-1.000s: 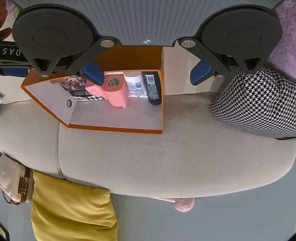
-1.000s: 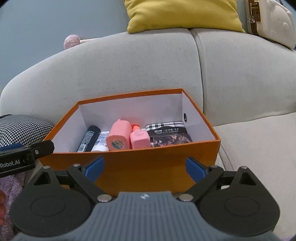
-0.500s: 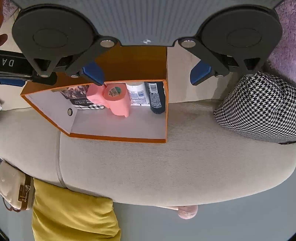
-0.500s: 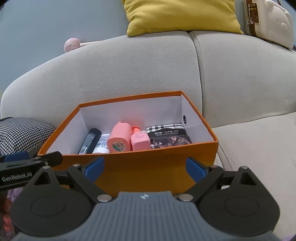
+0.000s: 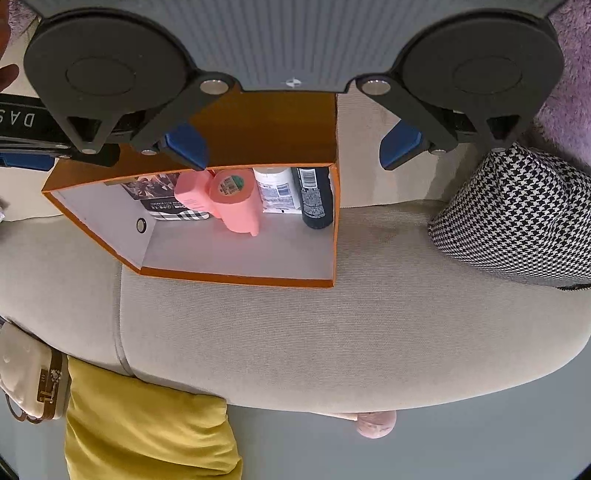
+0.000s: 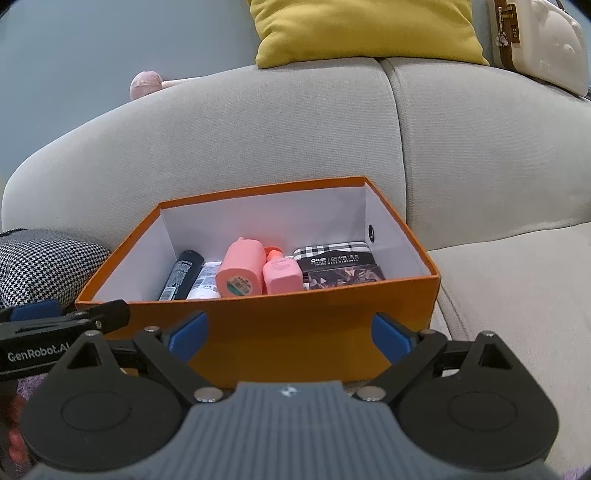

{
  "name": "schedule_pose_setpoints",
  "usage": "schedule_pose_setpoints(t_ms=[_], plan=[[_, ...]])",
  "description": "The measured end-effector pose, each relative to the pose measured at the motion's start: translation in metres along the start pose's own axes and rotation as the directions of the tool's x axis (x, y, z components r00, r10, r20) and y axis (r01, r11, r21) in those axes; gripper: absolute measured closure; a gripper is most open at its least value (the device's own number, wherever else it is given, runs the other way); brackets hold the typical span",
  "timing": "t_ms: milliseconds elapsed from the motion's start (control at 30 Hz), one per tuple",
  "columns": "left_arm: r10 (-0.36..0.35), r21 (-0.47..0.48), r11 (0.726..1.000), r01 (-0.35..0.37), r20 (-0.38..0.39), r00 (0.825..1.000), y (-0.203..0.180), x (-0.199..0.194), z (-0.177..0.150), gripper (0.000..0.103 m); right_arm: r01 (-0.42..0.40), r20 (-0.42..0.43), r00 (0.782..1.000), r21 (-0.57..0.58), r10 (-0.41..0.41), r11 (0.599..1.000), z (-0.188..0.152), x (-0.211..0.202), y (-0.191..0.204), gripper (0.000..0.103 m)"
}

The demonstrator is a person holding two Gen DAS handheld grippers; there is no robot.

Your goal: Organize rigid objects

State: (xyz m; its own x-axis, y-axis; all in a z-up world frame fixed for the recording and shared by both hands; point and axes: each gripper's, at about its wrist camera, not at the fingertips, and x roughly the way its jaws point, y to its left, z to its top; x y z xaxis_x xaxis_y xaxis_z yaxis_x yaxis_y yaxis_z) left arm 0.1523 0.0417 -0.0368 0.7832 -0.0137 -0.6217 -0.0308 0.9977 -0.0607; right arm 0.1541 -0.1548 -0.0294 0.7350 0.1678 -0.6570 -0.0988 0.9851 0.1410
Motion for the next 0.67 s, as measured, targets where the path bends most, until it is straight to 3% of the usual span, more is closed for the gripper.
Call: schedule_pose_setpoints(t_ms=[667], plan=[[-0.004, -0.002, 1.0, 0.004, 0.003, 1.0, -0.0023, -0.0022, -0.0021, 0.0, 0.008, -0.01, 1.0, -0.008, -0.008, 1.0, -0.0018, 0.0008, 0.0009, 0.008]])
